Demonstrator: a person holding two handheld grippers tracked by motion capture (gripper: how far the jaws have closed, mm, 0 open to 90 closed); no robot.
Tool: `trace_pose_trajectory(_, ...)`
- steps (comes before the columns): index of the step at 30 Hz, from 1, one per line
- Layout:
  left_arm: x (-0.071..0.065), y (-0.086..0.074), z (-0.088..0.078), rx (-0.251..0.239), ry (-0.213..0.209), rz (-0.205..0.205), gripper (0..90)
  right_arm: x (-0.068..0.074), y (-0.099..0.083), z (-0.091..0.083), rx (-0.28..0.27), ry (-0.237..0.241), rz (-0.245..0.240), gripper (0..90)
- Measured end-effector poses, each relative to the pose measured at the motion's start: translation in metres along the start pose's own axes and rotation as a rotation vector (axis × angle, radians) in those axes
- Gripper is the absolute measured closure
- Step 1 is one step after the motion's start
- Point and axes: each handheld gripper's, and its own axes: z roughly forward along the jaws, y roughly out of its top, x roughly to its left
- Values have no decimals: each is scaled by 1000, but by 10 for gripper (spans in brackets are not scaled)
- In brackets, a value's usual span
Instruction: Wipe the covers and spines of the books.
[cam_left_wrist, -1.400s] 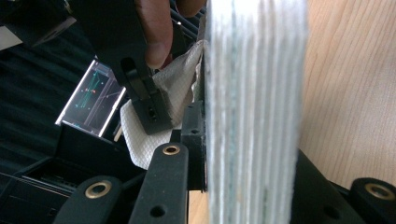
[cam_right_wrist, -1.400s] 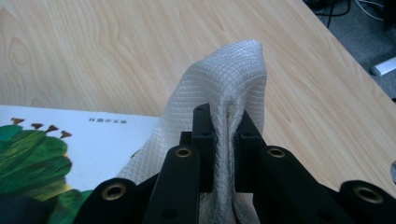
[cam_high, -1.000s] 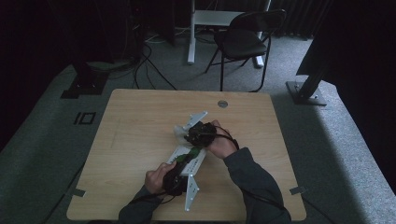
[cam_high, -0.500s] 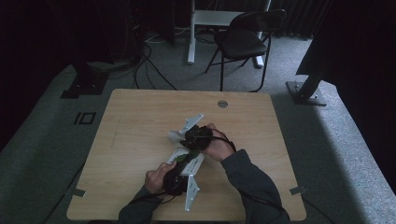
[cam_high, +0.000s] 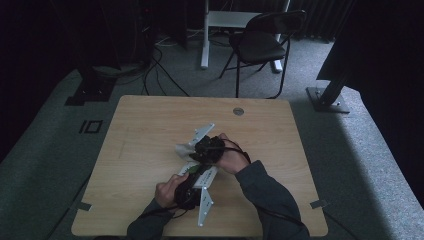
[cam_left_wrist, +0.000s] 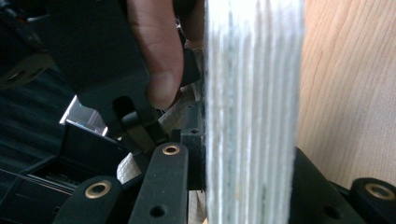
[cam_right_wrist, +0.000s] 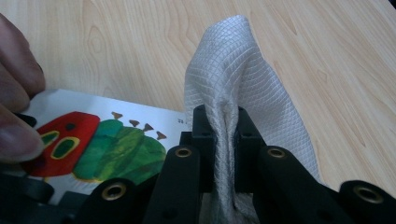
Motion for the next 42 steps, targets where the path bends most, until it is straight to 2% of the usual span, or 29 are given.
trace_pose_trajectory(7,0,0,0,-5,4,5,771,5,5,0,5,38,-22,831)
trace_pose_trajectory(17,-1,1,0,-6,5,7,771,10,8,-4,-15,88,-46,832)
trace_pose_trajectory(32,0,0,-1,-7,7,6,769,16,11,-11,-72,190,-92,831)
trace_pose_trajectory(42,0,0,0,-6,5,5,768,18,10,-15,-109,251,-99,832)
